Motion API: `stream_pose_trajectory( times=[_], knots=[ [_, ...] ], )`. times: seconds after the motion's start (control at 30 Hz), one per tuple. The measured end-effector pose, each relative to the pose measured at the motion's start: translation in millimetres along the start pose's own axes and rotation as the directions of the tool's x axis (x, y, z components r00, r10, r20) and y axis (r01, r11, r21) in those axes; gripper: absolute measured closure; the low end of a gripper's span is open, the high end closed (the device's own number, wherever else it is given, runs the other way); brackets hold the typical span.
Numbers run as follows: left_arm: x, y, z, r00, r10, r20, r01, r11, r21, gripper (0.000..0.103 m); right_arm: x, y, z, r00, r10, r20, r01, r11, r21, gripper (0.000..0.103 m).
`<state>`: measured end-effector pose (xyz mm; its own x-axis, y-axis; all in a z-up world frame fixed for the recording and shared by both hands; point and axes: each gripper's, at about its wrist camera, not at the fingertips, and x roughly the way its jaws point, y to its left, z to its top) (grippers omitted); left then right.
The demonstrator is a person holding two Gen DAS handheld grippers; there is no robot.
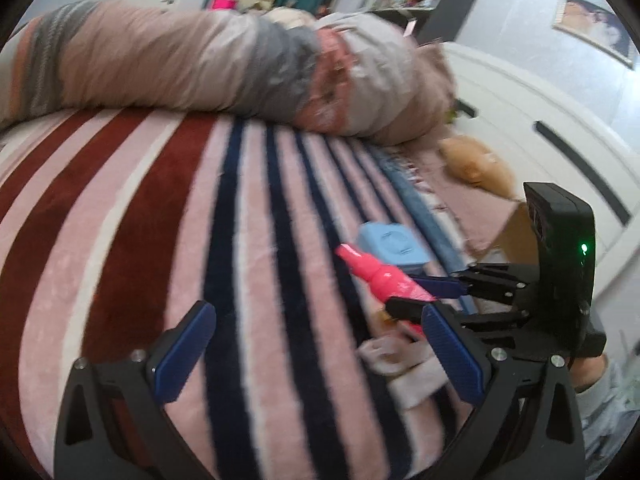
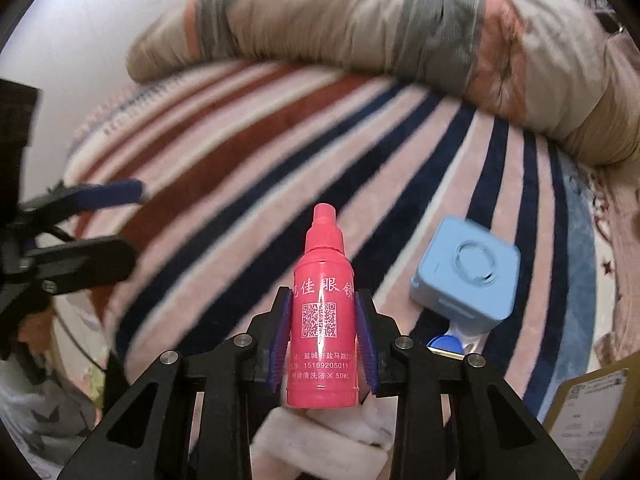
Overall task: Organize rigid objects
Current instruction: 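Grasp the pink spray bottle with the right tool, then carry the pink spray bottle into the cardboard box and open the right tool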
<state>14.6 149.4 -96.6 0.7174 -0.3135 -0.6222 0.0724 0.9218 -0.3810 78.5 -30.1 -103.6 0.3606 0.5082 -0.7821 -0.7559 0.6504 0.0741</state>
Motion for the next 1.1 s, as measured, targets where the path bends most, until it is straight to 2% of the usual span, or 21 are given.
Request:
stream_pose_trajectory(
  times=[0.13,0.27,0.33,0.4,0.5,0.63,0.8,0.93,1.1],
  knots=[
    [-11.1,-32.1,21.4,0.990,-0.140,0.021,0.139,0.989,0.047,0.002,-50.1,8.6,1.8,0.990,0.047,0.130,-0.046,0.999,-0.009,0.076],
    [-15.4,-72.7,41.0,0.954,-0.300,0.015,0.298,0.952,0.075,0.015,-102.7,16.6,-5.7,0.964,0.077,0.253,-0.070,0.997,-0.034,0.076],
    [-14.6,-95.9,48.8,0.945,-0.326,0.013,0.324,0.942,0.091,0.030,-122.2,14.1,-10.6,0.951,0.073,0.301,-0.064,0.997,-0.037,0.076],
    [-14.0,-118.8,55.9,0.937,-0.349,0.001,0.346,0.932,0.110,0.049,-142.3,7.3,-17.5,0.937,0.045,0.347,-0.041,0.999,-0.020,0.076],
    [-11.2,-157.8,61.6,0.937,-0.349,-0.006,0.345,0.924,0.164,0.061,-169.0,-8.9,-33.3,0.918,0.010,0.396,-0.018,1.000,0.017,0.076],
    [-1.3,-217.3,63.5,0.934,-0.354,-0.044,0.353,0.900,0.257,0.065,-197.6,-42.8,-60.0,0.897,-0.031,0.441,-0.009,0.996,0.087,0.076],
    [23.1,-297.1,56.7,0.928,-0.354,-0.120,0.373,0.851,0.369,0.070,-225.7,-92.7,-100.2,0.874,-0.111,0.473,0.005,0.976,0.218,0.076],
    [59.0,-333.8,54.4,0.915,-0.352,-0.199,0.404,0.826,0.393,0.071,-233.8,-123.5,-126.2,0.877,-0.168,0.450,0.027,0.952,0.304,0.076],
    [98.9,-358.0,42.7,0.909,-0.301,-0.289,0.402,0.821,0.407,0.071,-224.8,-152.8,-148.4,0.908,-0.215,0.360,0.072,0.926,0.370,0.076]
  ],
)
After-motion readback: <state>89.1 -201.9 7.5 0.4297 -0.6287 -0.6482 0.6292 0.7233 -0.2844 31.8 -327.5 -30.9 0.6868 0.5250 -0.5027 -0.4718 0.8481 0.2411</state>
